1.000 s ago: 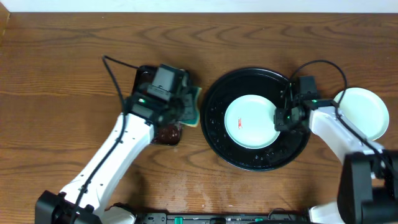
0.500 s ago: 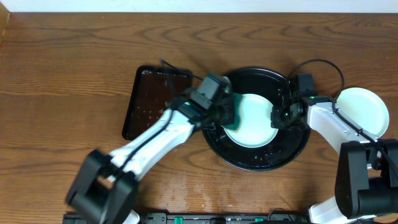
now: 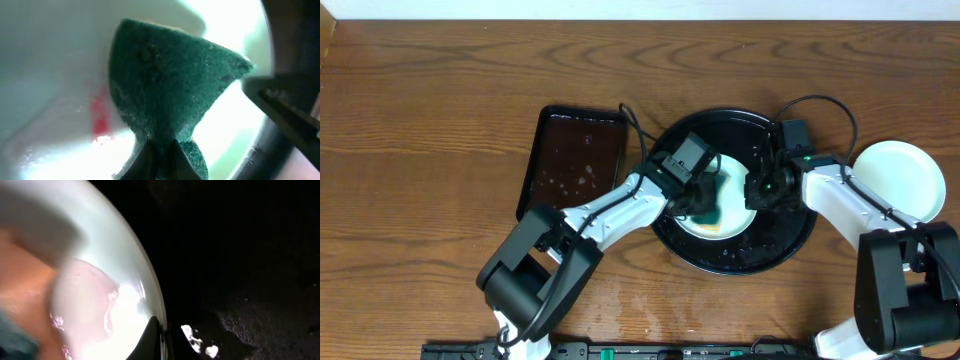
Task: Clean dirty plates on tray and stack at the side
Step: 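Scrub the white plate with the sponge while the right gripper holds it, then return the sponge to the black tray with the left gripper, then tilt the white plate up with the right gripper, then carry the white plate right and stack it on the plate pile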
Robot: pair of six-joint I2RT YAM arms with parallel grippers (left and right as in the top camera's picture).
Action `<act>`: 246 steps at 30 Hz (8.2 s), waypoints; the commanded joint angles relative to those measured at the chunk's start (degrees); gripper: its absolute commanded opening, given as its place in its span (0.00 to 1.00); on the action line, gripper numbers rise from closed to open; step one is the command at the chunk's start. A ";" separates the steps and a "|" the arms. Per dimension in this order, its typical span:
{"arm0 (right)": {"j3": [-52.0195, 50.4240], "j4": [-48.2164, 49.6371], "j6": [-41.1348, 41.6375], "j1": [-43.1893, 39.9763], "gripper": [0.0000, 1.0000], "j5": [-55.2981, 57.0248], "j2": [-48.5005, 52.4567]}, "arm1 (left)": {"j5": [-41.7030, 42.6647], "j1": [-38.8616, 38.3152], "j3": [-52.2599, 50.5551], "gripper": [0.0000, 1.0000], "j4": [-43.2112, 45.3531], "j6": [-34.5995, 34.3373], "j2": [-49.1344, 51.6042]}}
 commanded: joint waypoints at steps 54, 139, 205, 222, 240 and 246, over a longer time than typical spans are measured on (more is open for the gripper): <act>-0.81 -2.29 -0.20 1.40 0.01 2.14 1.73 | -35.71 4.11 13.11 0.08 -26.88 3.10 6.91; -0.31 -3.50 -0.20 1.22 0.01 2.51 -12.55 | -17.88 26.27 3.52 0.77 -36.83 13.66 -35.56; -0.31 -7.19 -9.66 53.07 0.01 85.96 -33.64 | -17.88 26.27 3.41 0.85 -36.85 13.11 -37.97; -0.31 -4.20 -9.57 53.07 0.01 84.00 -33.64 | -17.88 26.27 3.41 0.85 -36.85 13.11 -37.97; -0.37 0.94 -15.89 51.19 0.01 81.85 -33.03 | -17.88 26.27 3.41 0.85 -36.85 13.09 -37.97; -0.37 -8.09 10.58 45.18 0.01 77.57 -33.81 | -17.88 26.27 3.41 0.85 -36.85 13.11 -37.97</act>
